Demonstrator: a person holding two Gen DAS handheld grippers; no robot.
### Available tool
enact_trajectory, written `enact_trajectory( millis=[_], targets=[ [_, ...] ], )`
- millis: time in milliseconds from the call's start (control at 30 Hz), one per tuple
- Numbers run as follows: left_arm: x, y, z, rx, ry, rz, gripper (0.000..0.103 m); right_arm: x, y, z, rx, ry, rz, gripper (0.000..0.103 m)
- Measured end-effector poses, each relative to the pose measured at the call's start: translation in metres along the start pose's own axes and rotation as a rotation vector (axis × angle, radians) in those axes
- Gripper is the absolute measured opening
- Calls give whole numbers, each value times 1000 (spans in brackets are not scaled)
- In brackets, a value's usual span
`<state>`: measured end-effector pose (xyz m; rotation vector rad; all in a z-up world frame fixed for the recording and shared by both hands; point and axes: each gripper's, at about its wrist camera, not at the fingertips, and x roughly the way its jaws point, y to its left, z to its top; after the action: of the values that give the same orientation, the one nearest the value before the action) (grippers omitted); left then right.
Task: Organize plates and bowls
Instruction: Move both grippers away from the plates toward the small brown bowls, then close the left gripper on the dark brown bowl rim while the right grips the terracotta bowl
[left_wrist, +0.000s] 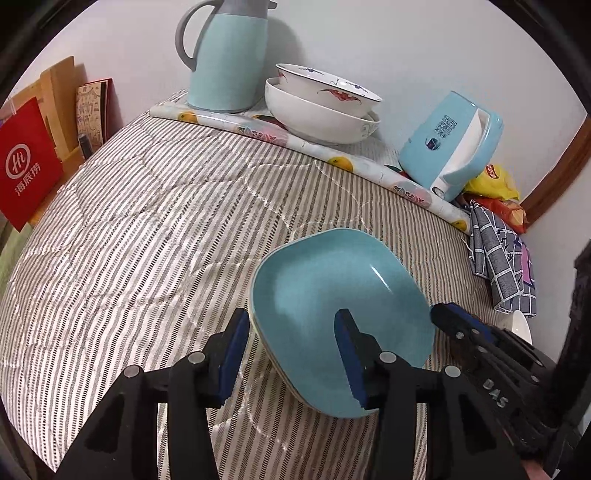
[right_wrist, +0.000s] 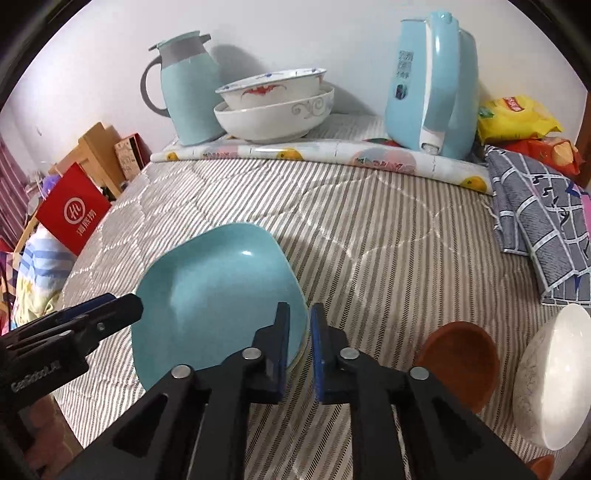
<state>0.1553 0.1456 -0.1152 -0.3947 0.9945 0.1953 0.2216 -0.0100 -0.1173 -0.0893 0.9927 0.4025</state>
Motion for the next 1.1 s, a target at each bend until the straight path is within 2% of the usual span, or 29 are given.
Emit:
enact_trajectory(
  millis=[167,333,467,600,700,967,1100],
  targets=[
    [-4,-17,-3,30,-7,-15,46,-25,-19,-4,38,-34,-26,22],
    [-12,-50,-12,76,-20,-46,46,-62,-52,-13,103,-92,-85,41],
    [-19,-81,-22,129,-30,-73,46,-92,-83,-25,154,-127,-142,47],
    [-25,-107,-31,162,-40,-95,46,-122,-115,-46,209,-165,-189,59],
    [-26,-128,-40,194,-42,-97,46,-141,-138,-66,257,-191,-211,59],
    [-21,-165,-56,261,-42,-56,46,-170,-189,-112,355,-179,-308,59],
    [-13,-176,-60,292,-45,-22,46,-174,-203,-132,397,-171,-306,59]
  ],
)
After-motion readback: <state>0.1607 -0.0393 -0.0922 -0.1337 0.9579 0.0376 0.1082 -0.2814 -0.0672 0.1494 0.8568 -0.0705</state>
